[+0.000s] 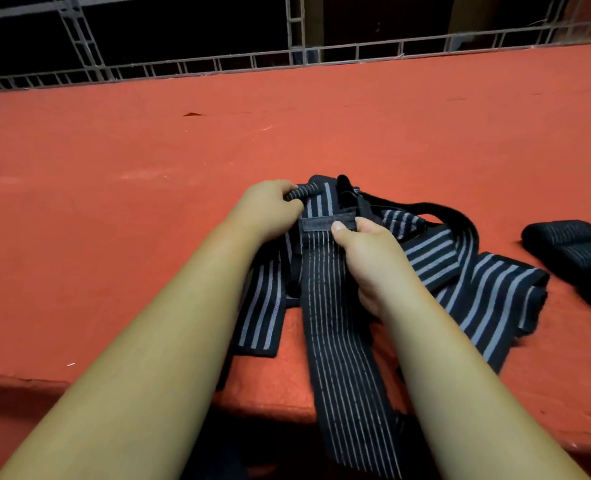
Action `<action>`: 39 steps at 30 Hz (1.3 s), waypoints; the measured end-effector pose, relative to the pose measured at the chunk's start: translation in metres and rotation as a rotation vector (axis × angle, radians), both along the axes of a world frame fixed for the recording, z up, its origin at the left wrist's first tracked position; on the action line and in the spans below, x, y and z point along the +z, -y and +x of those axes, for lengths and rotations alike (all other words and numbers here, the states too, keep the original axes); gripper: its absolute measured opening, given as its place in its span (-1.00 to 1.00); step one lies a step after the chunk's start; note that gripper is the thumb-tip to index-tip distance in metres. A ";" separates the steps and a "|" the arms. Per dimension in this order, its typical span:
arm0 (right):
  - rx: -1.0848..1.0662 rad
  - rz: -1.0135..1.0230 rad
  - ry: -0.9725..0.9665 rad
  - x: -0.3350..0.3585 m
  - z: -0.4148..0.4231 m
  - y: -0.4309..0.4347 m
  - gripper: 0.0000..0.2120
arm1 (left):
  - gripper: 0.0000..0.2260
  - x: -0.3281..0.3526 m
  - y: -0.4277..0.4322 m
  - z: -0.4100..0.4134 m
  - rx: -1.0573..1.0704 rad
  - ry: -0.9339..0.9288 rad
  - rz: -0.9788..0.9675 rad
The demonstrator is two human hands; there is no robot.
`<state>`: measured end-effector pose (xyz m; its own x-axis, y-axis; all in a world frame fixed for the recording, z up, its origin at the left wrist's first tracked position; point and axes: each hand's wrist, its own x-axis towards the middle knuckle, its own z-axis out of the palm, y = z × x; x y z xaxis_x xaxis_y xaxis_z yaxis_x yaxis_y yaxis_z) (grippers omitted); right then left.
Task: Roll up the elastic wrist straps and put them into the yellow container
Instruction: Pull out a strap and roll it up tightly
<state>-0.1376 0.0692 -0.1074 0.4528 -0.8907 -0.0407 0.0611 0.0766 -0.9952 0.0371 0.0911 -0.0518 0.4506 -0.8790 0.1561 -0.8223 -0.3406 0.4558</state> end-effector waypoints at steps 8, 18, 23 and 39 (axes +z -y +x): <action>0.045 0.078 0.070 -0.002 0.006 0.003 -0.80 | -0.72 0.011 -0.001 0.019 0.230 -0.555 -0.572; 0.161 -0.080 0.240 0.036 -0.007 -0.032 -0.85 | -0.79 0.097 -0.054 -0.023 -0.002 -1.131 -0.889; 0.169 -0.367 0.189 0.056 -0.020 -0.042 -0.89 | -0.81 0.122 -0.079 -0.052 -0.145 -1.368 -0.846; 0.059 -0.607 0.235 0.071 -0.044 -0.032 -0.84 | -0.77 0.131 -0.092 -0.095 -0.259 -1.763 -0.437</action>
